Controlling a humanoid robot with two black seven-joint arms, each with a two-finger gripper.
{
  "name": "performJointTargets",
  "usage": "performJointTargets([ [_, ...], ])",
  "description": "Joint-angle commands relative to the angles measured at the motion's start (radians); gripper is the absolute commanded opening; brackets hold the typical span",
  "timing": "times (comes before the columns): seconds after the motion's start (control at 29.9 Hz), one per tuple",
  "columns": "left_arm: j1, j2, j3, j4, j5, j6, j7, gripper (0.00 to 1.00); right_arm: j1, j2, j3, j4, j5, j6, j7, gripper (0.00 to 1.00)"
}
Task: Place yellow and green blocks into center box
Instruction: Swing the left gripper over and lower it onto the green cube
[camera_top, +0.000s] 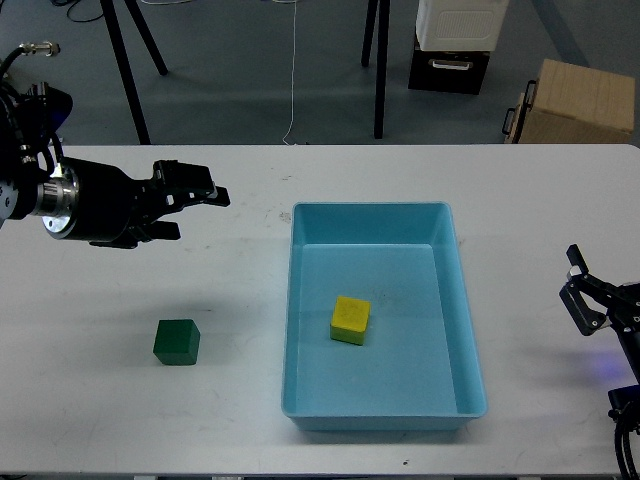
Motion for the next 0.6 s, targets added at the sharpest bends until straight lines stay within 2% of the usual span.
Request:
performJointTargets([
  [0.0,-0.179,-0.017,0.239,-0.022,0.056,0.000,0.007,1.00,0.006,0.011,0.000,-0.003,-0.001,0.000,0.000,1.00],
  [0.17,-0.233,-0.037,0.368,-0.120,0.065,0.002,0.007,1.00,0.027,0.009,-0.002,-0.022,-0.015,0.000,0.000,1.00],
  [0.57,-0.092,-0.159,0.390,-0.015,0.081,0.020,0.004,1.00,0.022,0.008,0.003,-0.020,-0.015,0.000,0.000,1.00],
])
